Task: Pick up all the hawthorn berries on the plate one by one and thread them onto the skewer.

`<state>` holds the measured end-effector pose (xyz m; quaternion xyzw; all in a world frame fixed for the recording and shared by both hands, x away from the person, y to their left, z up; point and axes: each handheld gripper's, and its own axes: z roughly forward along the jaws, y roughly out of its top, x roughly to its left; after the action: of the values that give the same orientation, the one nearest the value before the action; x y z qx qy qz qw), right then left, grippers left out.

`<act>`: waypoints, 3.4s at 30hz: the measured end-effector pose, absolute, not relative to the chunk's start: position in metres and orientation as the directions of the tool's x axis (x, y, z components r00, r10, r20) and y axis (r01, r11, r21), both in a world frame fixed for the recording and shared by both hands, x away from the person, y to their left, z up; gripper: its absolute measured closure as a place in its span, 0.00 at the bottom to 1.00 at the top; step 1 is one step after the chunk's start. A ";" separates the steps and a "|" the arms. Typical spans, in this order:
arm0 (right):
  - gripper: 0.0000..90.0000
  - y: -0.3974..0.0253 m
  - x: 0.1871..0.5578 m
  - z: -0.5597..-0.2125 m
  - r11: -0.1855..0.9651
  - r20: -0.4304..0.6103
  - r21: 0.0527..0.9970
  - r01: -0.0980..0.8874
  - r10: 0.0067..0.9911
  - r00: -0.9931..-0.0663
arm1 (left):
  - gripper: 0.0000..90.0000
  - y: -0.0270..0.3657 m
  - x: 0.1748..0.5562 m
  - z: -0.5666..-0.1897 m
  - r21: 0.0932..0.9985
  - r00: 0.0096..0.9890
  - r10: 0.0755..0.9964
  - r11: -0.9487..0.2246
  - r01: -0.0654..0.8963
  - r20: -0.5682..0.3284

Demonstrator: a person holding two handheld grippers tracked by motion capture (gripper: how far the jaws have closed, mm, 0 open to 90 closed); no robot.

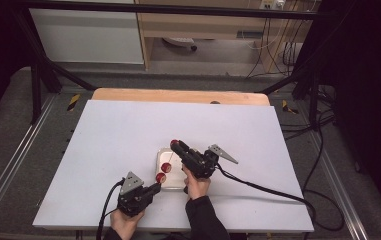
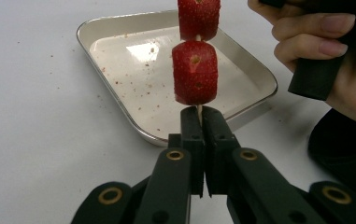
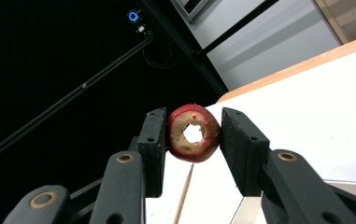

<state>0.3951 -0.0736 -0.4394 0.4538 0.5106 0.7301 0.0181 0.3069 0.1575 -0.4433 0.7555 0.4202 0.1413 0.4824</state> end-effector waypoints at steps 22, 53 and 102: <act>0.69 -0.070 0.392 -0.447 -0.471 0.649 0.759 0.450 0.489 -0.583 | 0.97 0.149 0.311 -0.443 0.833 0.569 0.778 -0.111 0.542 -0.267; 0.70 -0.072 0.388 -0.441 -0.477 0.638 0.767 0.430 0.495 -0.589 | 0.98 0.145 0.309 -0.441 0.840 0.544 0.790 -0.067 0.538 -0.285; 0.01 -0.141 0.387 -0.435 0.239 0.215 0.836 0.494 0.684 -0.697 | 0.98 0.173 0.323 -0.435 0.821 0.616 0.763 -0.215 0.529 -0.197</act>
<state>0.3867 -0.1406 -0.4345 0.3771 0.7811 0.4880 0.0977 0.3234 0.1726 -0.4345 0.7691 0.4198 0.1259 0.4653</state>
